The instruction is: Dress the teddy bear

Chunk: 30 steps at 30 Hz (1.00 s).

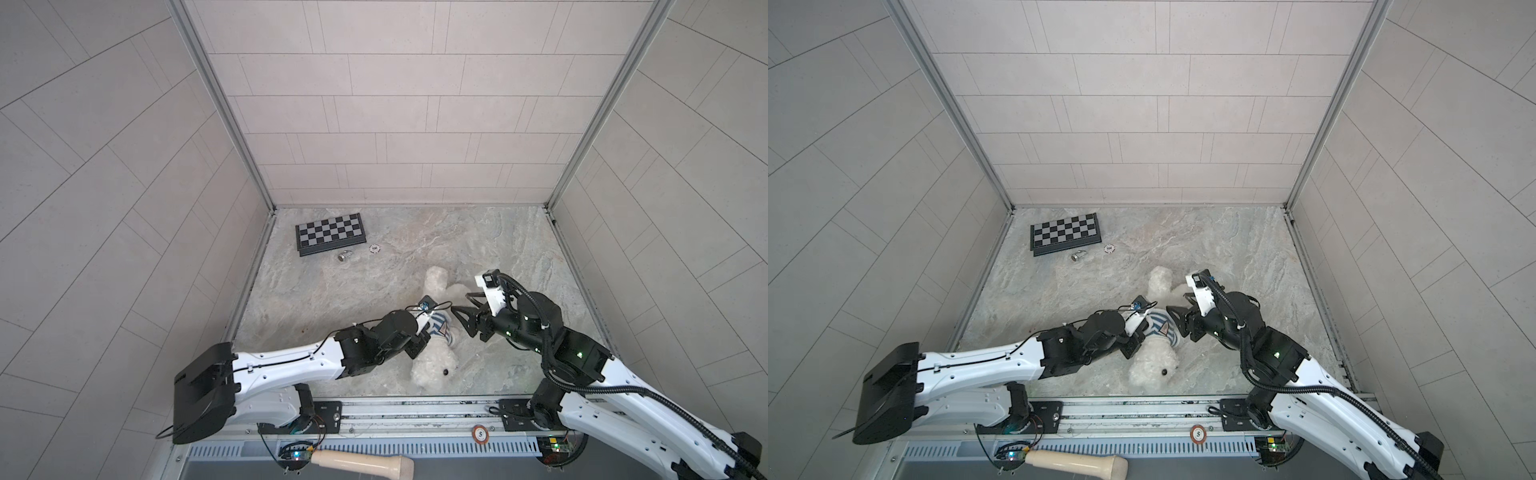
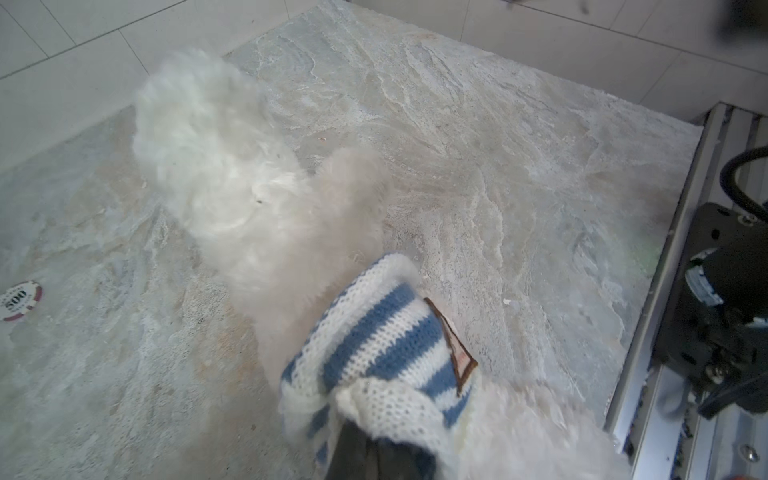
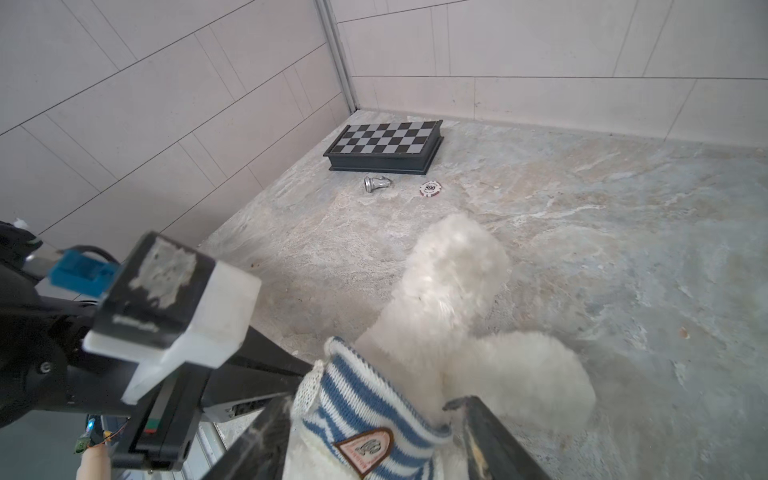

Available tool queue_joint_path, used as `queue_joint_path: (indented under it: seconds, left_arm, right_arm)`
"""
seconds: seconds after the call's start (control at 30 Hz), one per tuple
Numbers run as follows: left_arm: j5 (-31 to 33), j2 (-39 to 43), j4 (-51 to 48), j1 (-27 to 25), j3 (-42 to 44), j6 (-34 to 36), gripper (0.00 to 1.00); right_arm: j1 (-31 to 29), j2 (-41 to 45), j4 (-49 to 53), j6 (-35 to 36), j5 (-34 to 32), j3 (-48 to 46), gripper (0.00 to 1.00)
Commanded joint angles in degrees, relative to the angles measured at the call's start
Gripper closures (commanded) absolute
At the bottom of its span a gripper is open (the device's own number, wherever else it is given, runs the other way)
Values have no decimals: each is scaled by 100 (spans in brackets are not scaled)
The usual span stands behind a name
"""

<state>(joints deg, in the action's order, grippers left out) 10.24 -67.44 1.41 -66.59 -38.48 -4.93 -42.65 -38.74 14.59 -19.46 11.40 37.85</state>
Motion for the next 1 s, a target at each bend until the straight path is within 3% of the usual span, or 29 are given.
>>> queue_joint_path:
  seconds: [0.0, 0.13, 0.23, 0.37, 0.63, 0.8, 0.97]
  left_arm:
    - [143, 407, -435, -114, 3, 785, 100]
    - [118, 903, -771, -200, -13, 1191, 100]
    - [94, 1212, -909, -245, -64, 1304, 100]
    - [6, 1382, -973, -258, -137, 1397, 100]
    - [81, 1247, -939, -270, -257, 1538, 100]
    - [195, 1232, -933, -273, -257, 1583, 100]
    - [250, 1259, -906, -270, -239, 1644, 100]
  right_arm:
    - [20, 70, -635, 518, 805, -105, 31]
    - [25, 229, -1854, 498, 1586, -796, 23]
    - [28, -66, -2547, 367, 2140, -941, 24]
    - [29, -334, -3046, 394, 2266, -1096, 26]
    - [7, -1155, -3219, 533, 2524, -933, 43]
    - [-30, -1276, -3020, 656, 2379, -952, 51]
    - [-28, -1301, -2950, 694, 2229, -985, 66]
